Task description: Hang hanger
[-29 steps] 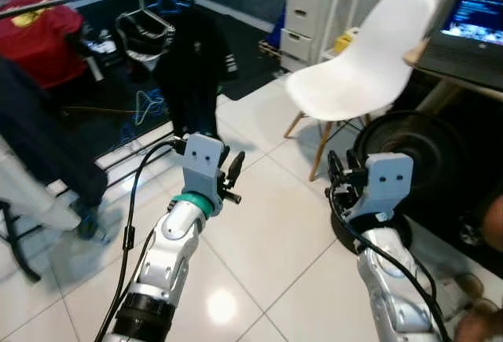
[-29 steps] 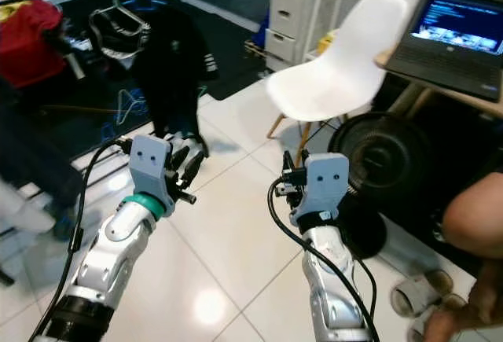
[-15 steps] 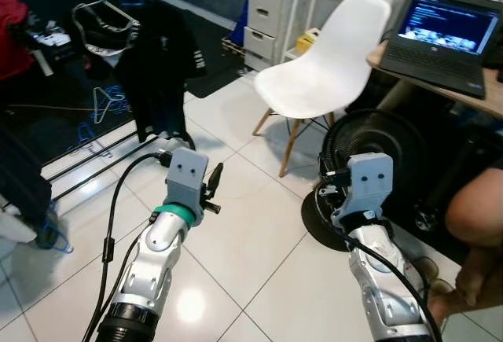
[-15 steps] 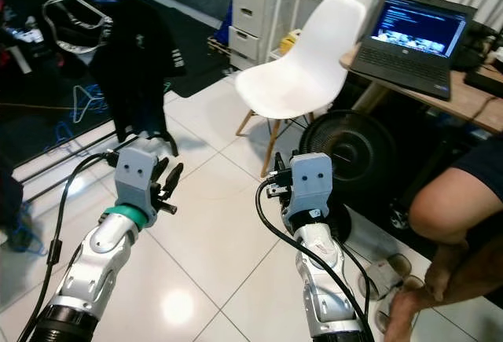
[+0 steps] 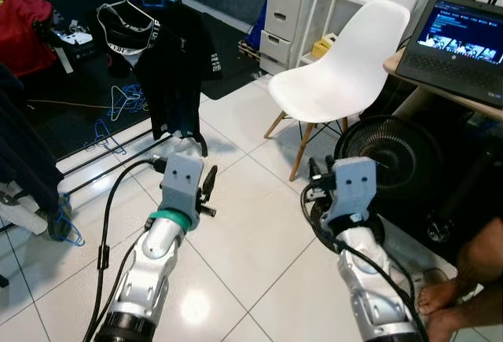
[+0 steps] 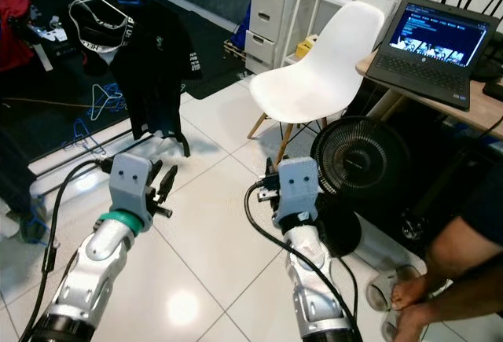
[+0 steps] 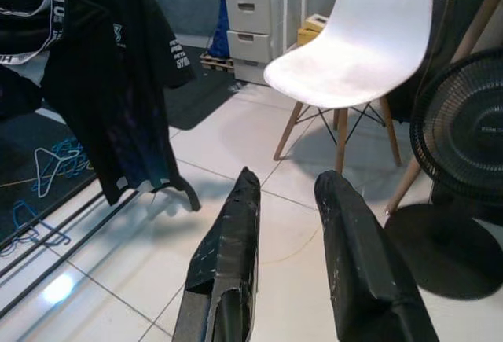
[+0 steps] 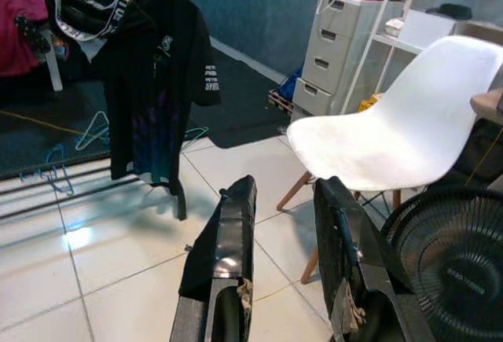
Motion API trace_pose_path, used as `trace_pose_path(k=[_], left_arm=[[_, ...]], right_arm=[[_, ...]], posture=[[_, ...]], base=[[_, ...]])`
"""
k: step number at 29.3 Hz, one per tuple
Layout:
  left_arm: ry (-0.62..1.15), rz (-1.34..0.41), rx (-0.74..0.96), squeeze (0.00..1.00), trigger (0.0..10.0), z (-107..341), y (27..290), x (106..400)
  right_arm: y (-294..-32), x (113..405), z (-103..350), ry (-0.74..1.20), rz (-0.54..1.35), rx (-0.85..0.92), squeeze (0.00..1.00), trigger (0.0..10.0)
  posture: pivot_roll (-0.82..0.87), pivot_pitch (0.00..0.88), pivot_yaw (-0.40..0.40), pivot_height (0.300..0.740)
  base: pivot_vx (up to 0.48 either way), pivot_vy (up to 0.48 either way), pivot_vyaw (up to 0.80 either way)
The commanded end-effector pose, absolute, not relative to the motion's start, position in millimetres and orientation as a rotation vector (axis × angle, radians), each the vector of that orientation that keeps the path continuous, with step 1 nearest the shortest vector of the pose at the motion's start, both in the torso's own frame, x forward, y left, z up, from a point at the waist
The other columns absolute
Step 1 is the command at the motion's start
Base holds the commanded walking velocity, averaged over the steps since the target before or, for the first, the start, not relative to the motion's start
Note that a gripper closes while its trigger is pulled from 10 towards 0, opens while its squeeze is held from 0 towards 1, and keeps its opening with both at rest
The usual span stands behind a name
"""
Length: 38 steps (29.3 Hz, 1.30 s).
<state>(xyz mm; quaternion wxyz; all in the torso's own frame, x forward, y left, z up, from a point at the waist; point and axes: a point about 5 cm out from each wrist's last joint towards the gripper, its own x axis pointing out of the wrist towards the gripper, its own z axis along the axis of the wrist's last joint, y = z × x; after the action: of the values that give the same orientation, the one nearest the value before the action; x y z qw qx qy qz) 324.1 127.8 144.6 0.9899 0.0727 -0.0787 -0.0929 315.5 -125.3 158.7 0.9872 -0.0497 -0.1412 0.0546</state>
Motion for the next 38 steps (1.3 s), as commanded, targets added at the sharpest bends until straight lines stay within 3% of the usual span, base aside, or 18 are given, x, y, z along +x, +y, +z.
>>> trace_pose_path(k=[1,11,25,38], left_arm=[[-0.162,-0.197,0.152,0.00,10.0,143,123,322],[-0.195,-0.125,0.122,0.00,10.0,147,124,320],[-0.230,-0.129,0.128,0.00,10.0,155,120,324],[-0.247,-0.112,0.191,0.00,10.0,154,130,317]], right_arm=[[-126,316,157,-0.286,0.114,-0.112,0.00,10.0],[-130,326,166,-0.311,0.141,-0.190,0.00,10.0],[-134,330,169,-0.331,0.142,-0.244,0.00,10.0],[-139,339,182,-0.373,0.103,-0.173,0.00,10.0]], posture=[[-0.17,0.052,-0.040,0.740],[-0.16,0.051,-0.096,0.740],[-0.14,0.043,-0.092,0.740],[-0.11,0.051,-0.082,0.740]], base=[[0.461,0.000,0.00],[0.460,0.000,0.00],[0.458,0.000,0.00],[0.456,0.000,0.75]])
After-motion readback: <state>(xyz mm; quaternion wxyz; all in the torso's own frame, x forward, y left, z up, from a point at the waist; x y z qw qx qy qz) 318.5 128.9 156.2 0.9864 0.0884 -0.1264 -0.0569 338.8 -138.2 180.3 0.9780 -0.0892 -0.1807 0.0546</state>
